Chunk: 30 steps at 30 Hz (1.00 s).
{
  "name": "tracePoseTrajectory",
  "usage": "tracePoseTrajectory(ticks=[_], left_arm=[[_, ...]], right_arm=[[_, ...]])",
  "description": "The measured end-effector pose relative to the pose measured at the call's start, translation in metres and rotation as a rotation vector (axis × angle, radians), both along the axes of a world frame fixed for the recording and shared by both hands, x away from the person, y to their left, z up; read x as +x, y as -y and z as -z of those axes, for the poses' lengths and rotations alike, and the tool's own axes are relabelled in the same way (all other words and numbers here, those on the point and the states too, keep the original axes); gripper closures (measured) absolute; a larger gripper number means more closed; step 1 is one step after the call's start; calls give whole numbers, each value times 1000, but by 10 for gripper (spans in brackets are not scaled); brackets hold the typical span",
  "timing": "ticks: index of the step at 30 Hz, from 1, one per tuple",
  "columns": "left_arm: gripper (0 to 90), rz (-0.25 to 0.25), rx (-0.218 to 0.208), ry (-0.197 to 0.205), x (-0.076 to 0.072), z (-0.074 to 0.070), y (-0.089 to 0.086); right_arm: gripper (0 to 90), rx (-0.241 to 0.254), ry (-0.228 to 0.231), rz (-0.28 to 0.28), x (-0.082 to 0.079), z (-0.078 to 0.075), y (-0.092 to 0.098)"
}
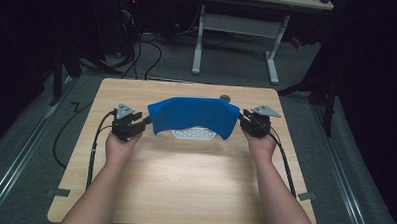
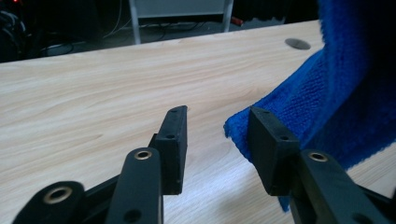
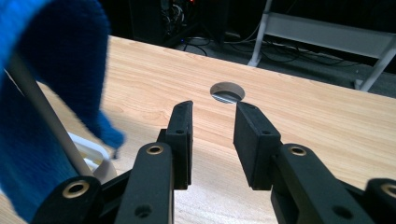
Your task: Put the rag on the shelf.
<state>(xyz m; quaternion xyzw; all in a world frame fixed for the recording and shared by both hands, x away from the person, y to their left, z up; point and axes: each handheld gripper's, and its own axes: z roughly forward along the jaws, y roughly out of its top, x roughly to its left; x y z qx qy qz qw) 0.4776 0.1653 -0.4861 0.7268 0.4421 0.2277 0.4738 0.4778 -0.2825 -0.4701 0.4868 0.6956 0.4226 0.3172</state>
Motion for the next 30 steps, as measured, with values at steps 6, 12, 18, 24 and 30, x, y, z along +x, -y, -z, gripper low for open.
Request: tracePoseTrajectory(ticks=[6,12,18,24,30], left_arm=[[566,2,-45,-7,0,3,-3],[585,-49,-173,12,12,-15,-5],[577,-41,-172,19,17,-23,-7],[578,-60,-44,-41,12,-5,-13],[577,-39,55,-55,-1,4,-12]], right_arm=[[684,-5,-17,12,-2,4,6],[685,-8,-7,4,-2,3,3],[687,-34,-1,-5,-5,1,2],[687,-36,-2,-2,-6,1,3],[687,-42,6,-7,-11,-1,2]])
